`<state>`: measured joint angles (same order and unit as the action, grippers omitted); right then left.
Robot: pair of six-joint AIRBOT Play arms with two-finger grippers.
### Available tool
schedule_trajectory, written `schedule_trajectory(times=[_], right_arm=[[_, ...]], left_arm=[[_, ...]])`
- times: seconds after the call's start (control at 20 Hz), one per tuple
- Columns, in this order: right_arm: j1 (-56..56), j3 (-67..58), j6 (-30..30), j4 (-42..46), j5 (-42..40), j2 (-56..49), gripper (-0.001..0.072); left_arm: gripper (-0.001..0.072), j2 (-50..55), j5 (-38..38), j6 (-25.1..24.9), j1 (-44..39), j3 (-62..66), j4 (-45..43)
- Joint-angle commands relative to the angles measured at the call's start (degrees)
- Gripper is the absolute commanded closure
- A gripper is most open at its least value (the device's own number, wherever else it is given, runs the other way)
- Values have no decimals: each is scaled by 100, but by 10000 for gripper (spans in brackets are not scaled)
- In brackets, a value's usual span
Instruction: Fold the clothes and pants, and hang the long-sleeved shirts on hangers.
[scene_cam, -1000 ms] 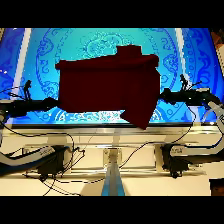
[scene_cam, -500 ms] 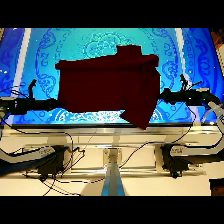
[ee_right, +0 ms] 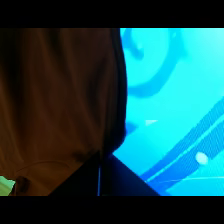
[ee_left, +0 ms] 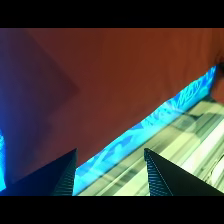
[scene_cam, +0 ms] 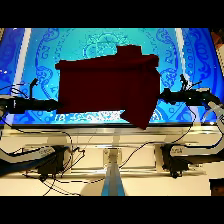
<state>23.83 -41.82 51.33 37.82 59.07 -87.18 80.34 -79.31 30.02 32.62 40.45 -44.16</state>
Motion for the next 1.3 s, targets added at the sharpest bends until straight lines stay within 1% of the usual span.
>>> schedule_trajectory(times=[0.0,0.05,0.15,0.2,0.35,0.5,0.7,0.85,0.95,1.15,1.25], right_arm=[[4,2,2,0,15,4,694],[4,2,2,0,31,4,693],[4,2,2,0,39,4,694],[4,2,2,0,37,4,694],[4,2,2,0,39,4,694],[4,2,2,0,46,4,694],[4,2,2,2,149,4,694],[4,2,2,4,144,4,693],[4,2,2,2,170,4,694],[4,2,0,2,173,4,695],[4,2,0,2,181,4,695]], left_arm=[[229,2,74,-46,4,44,-400],[229,2,70,-11,13,140,-702],[229,4,81,514,70,396,-1220],[229,2,74,608,136,496,-1333],[229,7,57,758,466,586,-1353],[229,22,59,1019,748,573,-1349],[229,59,63,1025,702,490,-1261],[229,391,55,1032,629,435,-1220],[229,675,48,1023,590,435,-984],[229,1047,195,730,581,437,-212],[230,1097,190,702,581,437,-197]])
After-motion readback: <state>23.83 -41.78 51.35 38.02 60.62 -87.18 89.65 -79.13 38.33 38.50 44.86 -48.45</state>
